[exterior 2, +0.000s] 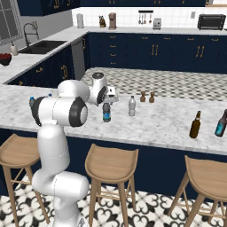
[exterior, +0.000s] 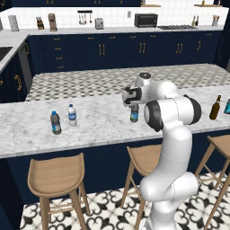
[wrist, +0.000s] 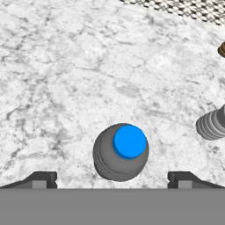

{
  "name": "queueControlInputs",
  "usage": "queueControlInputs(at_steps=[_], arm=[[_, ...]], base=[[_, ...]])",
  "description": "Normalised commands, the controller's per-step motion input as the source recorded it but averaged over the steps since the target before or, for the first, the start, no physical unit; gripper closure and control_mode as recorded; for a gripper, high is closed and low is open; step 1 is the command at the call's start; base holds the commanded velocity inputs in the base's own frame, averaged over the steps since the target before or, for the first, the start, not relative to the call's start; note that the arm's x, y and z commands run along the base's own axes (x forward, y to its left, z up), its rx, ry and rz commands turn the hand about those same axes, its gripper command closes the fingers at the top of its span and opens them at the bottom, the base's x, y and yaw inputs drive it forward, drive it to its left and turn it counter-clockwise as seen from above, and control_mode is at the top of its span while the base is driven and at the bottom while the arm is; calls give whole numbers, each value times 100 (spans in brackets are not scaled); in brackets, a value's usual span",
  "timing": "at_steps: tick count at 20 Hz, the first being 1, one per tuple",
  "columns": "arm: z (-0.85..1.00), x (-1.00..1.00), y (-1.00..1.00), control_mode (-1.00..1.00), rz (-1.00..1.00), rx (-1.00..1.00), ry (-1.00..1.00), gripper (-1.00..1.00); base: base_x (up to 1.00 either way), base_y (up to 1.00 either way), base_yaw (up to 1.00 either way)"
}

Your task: Move the plastic bottles in the middle to the plastics group, and the glass bottles in the middle to the glass group.

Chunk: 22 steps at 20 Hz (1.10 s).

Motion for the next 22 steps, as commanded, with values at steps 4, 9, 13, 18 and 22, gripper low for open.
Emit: queueControlInputs(at_steps=[4,9,13,18,22], arm=[[-18,14,2,-100,-8,0,0,-100],[-22,27,5,-100,-10,0,0,-100],[-1,14,1,-100,-10,0,0,-100],[0,0,0,-100,-4,0,1,100],[1,-3,0,-100,0,0,-1,100]], base=[[0,0,0],[0,0,0],[0,0,0],[0,0,0],[0,0,0]])
